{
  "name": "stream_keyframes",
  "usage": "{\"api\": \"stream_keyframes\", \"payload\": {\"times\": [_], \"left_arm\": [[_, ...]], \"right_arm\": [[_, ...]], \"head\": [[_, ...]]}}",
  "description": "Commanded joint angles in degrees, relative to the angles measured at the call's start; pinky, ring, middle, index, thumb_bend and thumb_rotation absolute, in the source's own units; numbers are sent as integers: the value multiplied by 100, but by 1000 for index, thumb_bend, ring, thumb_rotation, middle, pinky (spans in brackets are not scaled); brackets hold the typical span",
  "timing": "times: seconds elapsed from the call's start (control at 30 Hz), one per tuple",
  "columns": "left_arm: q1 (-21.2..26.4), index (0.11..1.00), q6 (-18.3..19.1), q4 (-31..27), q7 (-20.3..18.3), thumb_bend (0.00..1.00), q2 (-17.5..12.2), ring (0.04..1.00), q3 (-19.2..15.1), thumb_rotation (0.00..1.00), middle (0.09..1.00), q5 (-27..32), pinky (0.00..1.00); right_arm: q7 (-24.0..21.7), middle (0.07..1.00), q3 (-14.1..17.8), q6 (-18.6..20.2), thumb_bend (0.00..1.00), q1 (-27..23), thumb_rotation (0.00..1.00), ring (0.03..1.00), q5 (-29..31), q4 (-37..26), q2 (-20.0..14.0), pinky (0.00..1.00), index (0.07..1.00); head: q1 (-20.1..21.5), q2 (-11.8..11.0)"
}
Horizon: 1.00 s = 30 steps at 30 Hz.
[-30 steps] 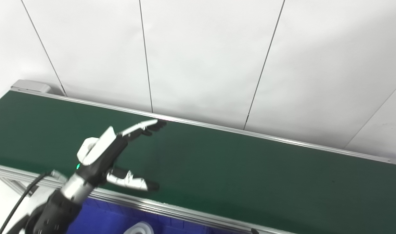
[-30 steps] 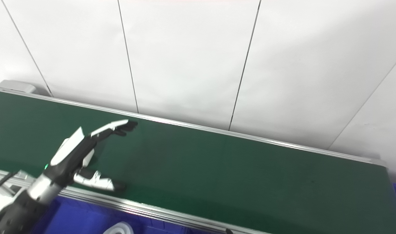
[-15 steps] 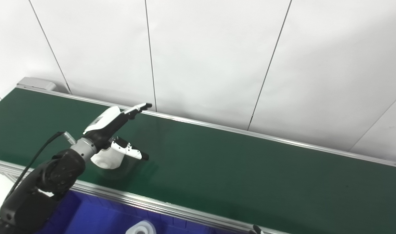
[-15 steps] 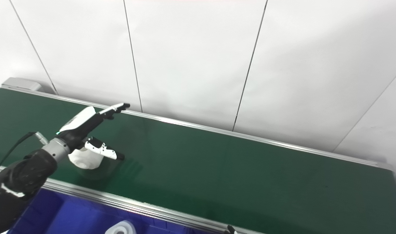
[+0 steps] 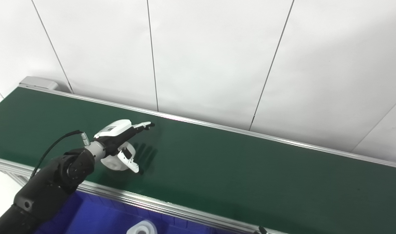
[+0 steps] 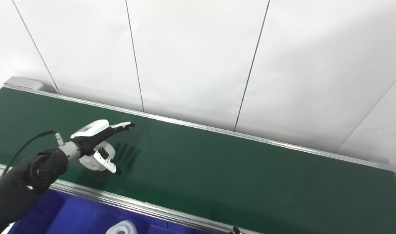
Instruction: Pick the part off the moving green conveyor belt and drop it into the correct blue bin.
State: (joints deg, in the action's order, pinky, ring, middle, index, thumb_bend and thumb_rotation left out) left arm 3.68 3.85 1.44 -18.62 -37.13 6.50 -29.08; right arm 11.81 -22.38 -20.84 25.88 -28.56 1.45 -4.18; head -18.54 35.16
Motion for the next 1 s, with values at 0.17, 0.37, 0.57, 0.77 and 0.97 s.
{"api": "stream_keyframes", "payload": {"times": [0.17, 0.37, 0.57, 0.77, 0.97], "left_arm": [[86, 981, 390, 144, -286, 924, -331, 954, 291, 106, 953, -559, 957], [106, 963, 832, 125, -561, 872, -377, 964, 462, 19, 957, -837, 984], [-30, 735, 972, 38, -54, 630, -169, 621, 231, 0, 622, -855, 568], [-76, 523, 829, 122, 542, 501, -4, 413, 73, 0, 488, -875, 408], [-130, 532, 722, 23, 767, 497, 21, 381, 34, 0, 464, -805, 336]], "right_arm": [[-21, 913, 14, -278, 834, 69, 391, 895, 81, -272, 3, 940, 980], [-32, 915, 17, -270, 823, 82, 394, 899, 91, -301, -11, 944, 981], [-92, 923, 26, -251, 816, 96, 401, 908, 145, -335, -18, 959, 986], [-91, 920, 45, -261, 816, 87, 431, 896, 93, -323, -15, 931, 985], [-87, 919, 42, -292, 813, 87, 436, 893, 105, -313, -3, 914, 986]], "head": [[-12, 16], [-26, 37], [-28, 56], [-29, 76], [-31, 82]]}}
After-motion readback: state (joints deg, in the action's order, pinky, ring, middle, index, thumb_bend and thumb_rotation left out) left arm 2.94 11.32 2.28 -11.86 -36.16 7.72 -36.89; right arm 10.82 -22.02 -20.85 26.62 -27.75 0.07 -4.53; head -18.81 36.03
